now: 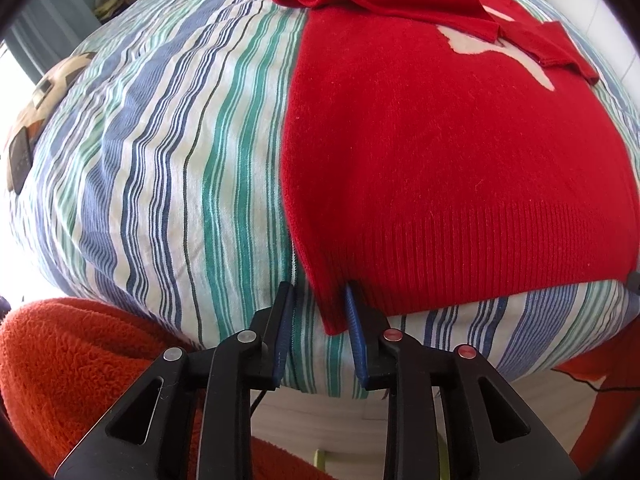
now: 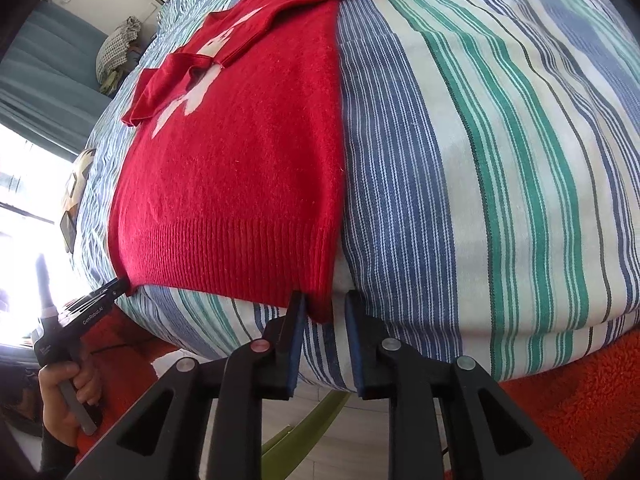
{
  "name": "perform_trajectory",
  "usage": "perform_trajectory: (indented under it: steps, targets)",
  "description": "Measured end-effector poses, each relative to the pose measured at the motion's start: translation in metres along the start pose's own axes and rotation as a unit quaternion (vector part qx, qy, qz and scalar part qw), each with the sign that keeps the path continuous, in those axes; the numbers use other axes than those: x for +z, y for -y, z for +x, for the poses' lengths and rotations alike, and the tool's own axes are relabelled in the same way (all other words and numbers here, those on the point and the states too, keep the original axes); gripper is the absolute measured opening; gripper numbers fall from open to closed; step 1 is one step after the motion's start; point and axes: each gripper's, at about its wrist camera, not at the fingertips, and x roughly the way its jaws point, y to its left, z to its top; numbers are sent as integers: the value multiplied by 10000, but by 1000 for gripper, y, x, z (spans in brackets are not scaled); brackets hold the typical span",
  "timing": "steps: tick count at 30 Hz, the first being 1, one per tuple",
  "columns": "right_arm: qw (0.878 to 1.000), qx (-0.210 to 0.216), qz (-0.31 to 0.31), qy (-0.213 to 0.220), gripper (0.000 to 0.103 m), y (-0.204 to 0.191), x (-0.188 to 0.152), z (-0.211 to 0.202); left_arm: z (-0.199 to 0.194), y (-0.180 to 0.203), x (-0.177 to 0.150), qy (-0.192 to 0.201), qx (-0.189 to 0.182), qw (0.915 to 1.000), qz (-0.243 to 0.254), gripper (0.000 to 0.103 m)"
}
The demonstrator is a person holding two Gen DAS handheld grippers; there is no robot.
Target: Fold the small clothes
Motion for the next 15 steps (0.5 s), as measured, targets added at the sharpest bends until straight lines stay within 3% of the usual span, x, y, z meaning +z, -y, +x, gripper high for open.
perform_trajectory:
  steps: [3,13,15]
  targets:
    - [10000,-18,17,-9,25,1,-2,-2,-1,-1,-2,-32,18,10000,16,43]
    - [9993,-317,177,-123,32,9,-4,-21,-34,-14,-11,13,-147,9998,-148,46]
    - [9977,-681,26,56,32,9,3,-39,-53,-31,-11,324,-174,9985,-403,58]
